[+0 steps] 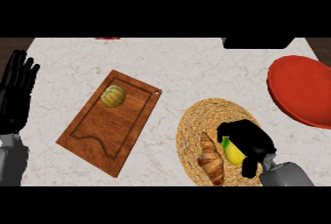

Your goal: Pick the lemon from the placemat and place it in the bowl

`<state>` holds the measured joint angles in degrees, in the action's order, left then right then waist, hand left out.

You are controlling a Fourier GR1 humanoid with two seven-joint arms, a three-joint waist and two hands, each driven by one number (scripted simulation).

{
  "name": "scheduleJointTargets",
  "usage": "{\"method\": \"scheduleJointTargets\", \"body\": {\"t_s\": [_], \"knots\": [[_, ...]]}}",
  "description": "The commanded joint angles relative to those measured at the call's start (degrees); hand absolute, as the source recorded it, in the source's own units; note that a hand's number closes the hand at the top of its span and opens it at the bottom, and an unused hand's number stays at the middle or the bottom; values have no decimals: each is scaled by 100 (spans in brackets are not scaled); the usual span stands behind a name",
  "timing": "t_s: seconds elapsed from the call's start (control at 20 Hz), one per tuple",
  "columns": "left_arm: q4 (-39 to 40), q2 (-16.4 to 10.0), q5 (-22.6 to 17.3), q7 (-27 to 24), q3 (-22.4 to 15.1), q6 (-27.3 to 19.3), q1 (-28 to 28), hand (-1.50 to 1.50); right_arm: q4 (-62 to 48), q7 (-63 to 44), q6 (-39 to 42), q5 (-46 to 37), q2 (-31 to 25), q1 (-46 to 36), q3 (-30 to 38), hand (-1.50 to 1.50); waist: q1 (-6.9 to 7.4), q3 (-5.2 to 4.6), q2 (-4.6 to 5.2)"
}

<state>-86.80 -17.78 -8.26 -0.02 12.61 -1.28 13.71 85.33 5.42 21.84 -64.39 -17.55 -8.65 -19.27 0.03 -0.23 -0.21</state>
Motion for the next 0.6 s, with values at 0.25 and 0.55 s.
{"method": "scheduleJointTargets", "body": {"t_s": [0.25,0.55], "knots": [[367,106,109,-557,81,215,-229,0,-211,402,-451,-329,206,-191,117,150,-2,22,24],[6,-52,5,-77,341,-35,-231,0,-834,1189,-775,719,-1841,611,2635,150,-472,56,41]]}}
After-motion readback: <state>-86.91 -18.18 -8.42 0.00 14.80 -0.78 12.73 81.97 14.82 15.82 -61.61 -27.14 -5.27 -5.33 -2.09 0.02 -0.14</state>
